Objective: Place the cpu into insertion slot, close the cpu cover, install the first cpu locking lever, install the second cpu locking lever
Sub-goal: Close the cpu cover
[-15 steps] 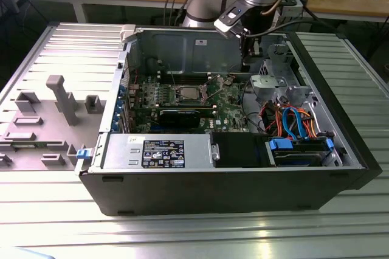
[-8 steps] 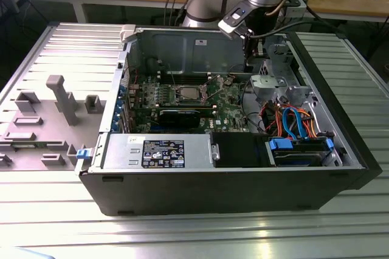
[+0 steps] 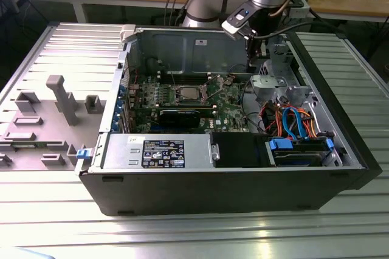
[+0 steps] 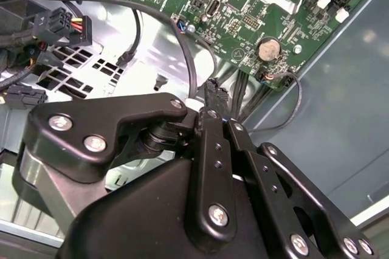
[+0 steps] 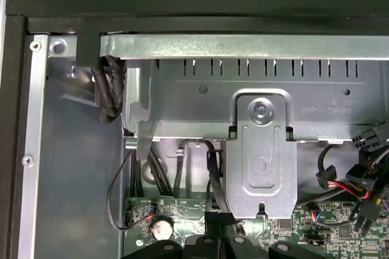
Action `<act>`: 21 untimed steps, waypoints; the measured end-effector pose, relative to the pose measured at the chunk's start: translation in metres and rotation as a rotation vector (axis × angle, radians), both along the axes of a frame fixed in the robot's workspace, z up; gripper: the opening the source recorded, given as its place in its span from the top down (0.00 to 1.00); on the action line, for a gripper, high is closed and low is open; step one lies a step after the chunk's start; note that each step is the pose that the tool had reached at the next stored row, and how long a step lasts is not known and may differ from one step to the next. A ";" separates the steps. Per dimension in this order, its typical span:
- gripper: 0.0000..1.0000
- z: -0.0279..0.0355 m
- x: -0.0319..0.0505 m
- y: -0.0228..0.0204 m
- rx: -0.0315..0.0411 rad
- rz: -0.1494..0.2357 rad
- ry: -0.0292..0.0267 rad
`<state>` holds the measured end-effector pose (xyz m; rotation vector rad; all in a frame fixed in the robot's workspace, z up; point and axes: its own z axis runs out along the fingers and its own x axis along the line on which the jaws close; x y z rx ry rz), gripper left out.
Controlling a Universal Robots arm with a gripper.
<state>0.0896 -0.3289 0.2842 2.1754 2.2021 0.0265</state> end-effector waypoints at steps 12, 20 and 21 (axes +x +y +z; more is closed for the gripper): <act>0.89 -0.0014 0.0104 0.0000 0.0001 0.000 0.0000; 0.89 -0.0027 0.0208 0.0000 0.0001 0.000 0.0000; 0.89 -0.0027 0.0215 0.0000 0.0000 0.000 0.0000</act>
